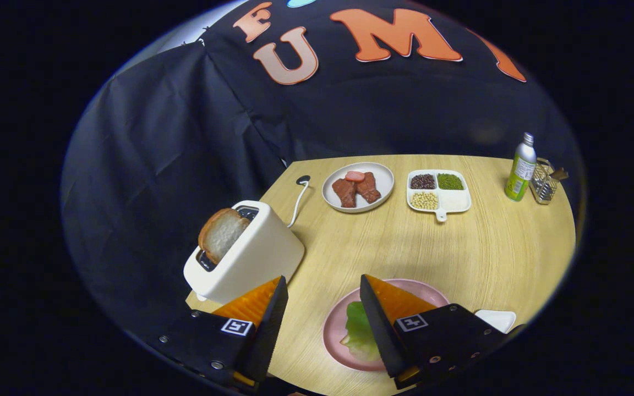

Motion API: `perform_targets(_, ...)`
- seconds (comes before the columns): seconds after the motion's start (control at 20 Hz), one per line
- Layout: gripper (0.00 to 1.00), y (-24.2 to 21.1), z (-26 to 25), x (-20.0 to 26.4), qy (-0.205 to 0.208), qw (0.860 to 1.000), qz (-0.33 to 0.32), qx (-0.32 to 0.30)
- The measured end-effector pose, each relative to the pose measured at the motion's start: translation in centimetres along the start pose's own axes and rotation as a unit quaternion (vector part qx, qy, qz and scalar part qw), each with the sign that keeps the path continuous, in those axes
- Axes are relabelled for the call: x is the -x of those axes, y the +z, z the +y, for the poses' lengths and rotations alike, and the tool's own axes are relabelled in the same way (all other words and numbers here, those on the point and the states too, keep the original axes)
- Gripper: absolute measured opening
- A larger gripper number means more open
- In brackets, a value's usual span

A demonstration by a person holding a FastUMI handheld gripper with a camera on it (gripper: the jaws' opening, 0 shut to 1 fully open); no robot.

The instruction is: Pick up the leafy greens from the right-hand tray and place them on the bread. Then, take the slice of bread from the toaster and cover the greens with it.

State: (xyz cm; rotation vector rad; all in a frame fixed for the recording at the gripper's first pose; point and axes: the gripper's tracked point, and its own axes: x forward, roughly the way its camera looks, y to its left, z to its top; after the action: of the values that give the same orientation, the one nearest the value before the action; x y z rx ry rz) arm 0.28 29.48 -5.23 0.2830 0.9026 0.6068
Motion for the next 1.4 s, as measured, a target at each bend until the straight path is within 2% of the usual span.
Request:
perform_targets(0.3, 0.83, 2.6, 5.7, -1.2, 0.029, 0.999, 0.018, 0.011)
perform_targets(0.45, 0.87, 3.9, 7.3, -2.1, 0.014, 1.0, 0.021, 0.017)
perform_targets(0.65, 0.88, 4.9, 10.7, -3.6, 0.031, 0.999, 0.038, 0.009)
perform_targets(0.9, 0.88, 5.3, 13.2, -5.7, 0.029, 0.998, 0.061, 0.015)
perform_targets(1.25, 0.77, 3.9, 14.7, -9.3, 0.019, 0.995, 0.101, 0.014)
perform_targets(1.4, 0.7, 4.1, 13.7, -10.1, -0.013, 0.994, 0.107, 0.031)
